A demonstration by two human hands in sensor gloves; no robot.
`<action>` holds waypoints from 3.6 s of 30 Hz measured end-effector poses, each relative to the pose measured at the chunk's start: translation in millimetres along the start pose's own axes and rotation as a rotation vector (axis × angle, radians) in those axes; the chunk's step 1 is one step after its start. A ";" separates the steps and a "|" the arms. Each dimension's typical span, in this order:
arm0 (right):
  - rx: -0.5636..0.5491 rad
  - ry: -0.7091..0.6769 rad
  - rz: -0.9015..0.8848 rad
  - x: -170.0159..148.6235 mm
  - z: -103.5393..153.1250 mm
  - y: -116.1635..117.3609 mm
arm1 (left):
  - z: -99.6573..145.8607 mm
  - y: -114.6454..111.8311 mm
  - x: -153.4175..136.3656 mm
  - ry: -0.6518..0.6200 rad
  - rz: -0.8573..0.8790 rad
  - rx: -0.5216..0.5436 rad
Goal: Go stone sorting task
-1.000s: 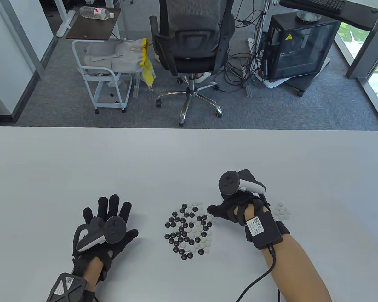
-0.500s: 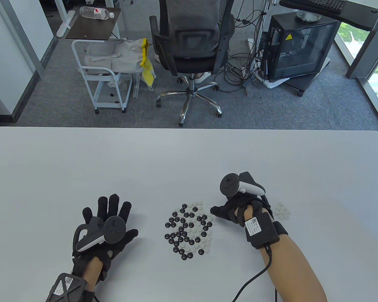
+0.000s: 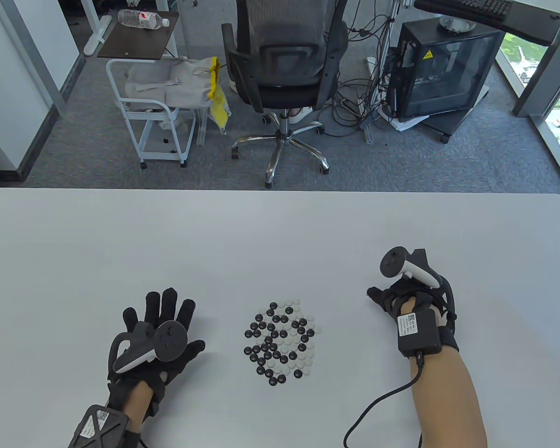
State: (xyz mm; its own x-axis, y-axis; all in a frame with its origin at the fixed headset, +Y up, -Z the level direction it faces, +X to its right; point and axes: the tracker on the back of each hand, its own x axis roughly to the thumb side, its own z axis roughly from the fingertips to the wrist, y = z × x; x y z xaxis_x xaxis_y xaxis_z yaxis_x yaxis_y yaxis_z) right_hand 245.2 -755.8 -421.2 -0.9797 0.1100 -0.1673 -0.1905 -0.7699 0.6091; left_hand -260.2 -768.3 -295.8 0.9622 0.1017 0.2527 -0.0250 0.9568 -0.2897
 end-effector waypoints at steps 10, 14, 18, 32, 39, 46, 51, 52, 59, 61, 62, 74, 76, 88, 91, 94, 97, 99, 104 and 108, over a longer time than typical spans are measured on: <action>-0.010 0.040 -0.037 -21.9 2.9 -1.0 | -0.2 -0.5 0.6 0.002 0.000 -0.004; -0.004 0.051 -0.039 -23.4 4.0 -1.6 | -0.4 -0.5 0.6 0.005 0.000 -0.008; -0.014 0.036 -0.002 -14.9 7.6 -4.6 | -0.4 -0.3 1.0 0.004 0.001 -0.010; 0.145 -0.454 0.066 92.3 34.4 13.4 | -0.6 -0.2 2.0 0.004 -0.006 -0.014; 0.209 -0.563 0.104 122.8 34.3 40.1 | -0.6 0.0 1.4 0.002 0.001 -0.011; 0.213 -0.503 0.117 116.4 26.8 43.7 | -0.4 0.2 1.0 0.001 0.004 -0.009; 0.154 -0.339 0.156 84.2 22.5 25.3 | 0.2 0.6 1.0 0.004 0.004 -0.010; 0.144 -0.306 0.154 76.7 21.1 22.0 | 0.2 0.7 0.9 0.004 0.004 -0.010; 0.094 -0.112 0.079 20.3 14.3 6.0 | 0.0 0.6 1.3 0.004 0.000 -0.010; 0.083 -0.076 0.056 8.9 14.0 4.1 | 0.0 0.7 1.2 0.004 0.000 -0.008; 0.073 -0.058 0.053 3.5 14.1 3.2 | -0.2 0.5 1.2 0.005 0.001 -0.009; 0.045 0.003 -0.001 -19.7 12.2 -0.3 | -1.4 -1.1 2.1 0.008 -0.005 -0.018; 0.042 0.016 0.007 -21.0 12.2 -1.0 | -1.4 -1.1 2.1 0.008 -0.004 -0.018; 0.058 -0.305 0.011 51.9 32.9 -3.0 | -2.1 -1.3 3.1 0.004 -0.010 -0.017; 0.124 -0.455 0.029 87.8 37.2 11.2 | -1.6 -1.0 3.1 0.005 -0.010 -0.014; 0.139 -0.519 0.091 114.9 38.1 22.9 | -0.6 -0.2 2.8 0.001 -0.006 -0.006; 0.157 -0.544 0.097 130.0 33.5 30.8 | 0.3 0.7 2.1 -0.001 -0.001 0.000; 0.169 -0.554 0.091 134.2 29.0 34.8 | 0.6 1.2 1.6 -0.004 0.005 0.003; 0.193 -0.544 0.065 132.4 17.4 43.2 | 0.6 1.0 1.7 -0.010 0.007 0.001; 0.186 -0.506 0.051 125.0 12.2 42.2 | 0.9 1.0 1.9 -0.010 0.003 0.003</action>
State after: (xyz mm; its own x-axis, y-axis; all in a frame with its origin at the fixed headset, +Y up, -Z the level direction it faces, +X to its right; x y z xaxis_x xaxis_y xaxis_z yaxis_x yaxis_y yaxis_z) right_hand 113.9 -766.8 -407.0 -0.8867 0.3996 0.2325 -0.1046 -0.6632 0.7411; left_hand -258.6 -766.9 -294.8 0.9594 0.1072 0.2608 -0.0287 0.9572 -0.2880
